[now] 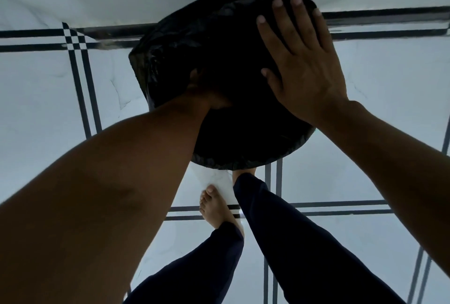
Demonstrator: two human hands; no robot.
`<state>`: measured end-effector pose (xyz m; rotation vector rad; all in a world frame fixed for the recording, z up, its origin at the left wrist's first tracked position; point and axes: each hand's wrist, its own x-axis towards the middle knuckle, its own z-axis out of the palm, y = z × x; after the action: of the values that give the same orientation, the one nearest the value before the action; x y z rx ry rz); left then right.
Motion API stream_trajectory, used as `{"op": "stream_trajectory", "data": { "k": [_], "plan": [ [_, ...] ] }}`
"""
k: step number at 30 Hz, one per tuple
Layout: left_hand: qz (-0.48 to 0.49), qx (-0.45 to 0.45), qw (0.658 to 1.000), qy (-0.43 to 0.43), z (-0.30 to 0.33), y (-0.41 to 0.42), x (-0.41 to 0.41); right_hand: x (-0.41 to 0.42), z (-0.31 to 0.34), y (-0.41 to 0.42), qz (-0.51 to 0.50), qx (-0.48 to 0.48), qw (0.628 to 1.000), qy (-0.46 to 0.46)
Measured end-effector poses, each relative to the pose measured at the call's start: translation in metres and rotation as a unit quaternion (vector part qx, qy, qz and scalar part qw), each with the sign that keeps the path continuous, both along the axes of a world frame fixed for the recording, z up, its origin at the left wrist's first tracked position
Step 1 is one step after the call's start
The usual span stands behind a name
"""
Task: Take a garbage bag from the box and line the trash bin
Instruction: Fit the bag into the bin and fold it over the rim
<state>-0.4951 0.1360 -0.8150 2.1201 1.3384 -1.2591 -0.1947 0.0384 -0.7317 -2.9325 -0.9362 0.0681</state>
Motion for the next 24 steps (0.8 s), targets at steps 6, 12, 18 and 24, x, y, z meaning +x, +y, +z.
{"op": "stream_trajectory", "data": {
  "k": [6,12,18,24],
  "plan": [
    [-0.020,-0.034,0.999,-0.003,-0.012,0.004,0.006,-0.004,0.004,-0.003,-0.065,-0.006,0.998,-0.006],
    [-0.014,-0.019,0.999,-0.033,-0.024,0.006,0.003,-0.017,-0.005,-0.005,-0.078,0.021,0.997,-0.008],
    [-0.051,-0.004,0.999,-0.013,-0.031,-0.002,0.003,-0.016,-0.010,-0.006,-0.076,0.047,0.996,-0.017],
    [0.015,-0.001,0.999,-0.034,-0.030,0.001,0.010,-0.017,-0.008,-0.003,-0.068,0.043,0.997,-0.016]
  ]
}}
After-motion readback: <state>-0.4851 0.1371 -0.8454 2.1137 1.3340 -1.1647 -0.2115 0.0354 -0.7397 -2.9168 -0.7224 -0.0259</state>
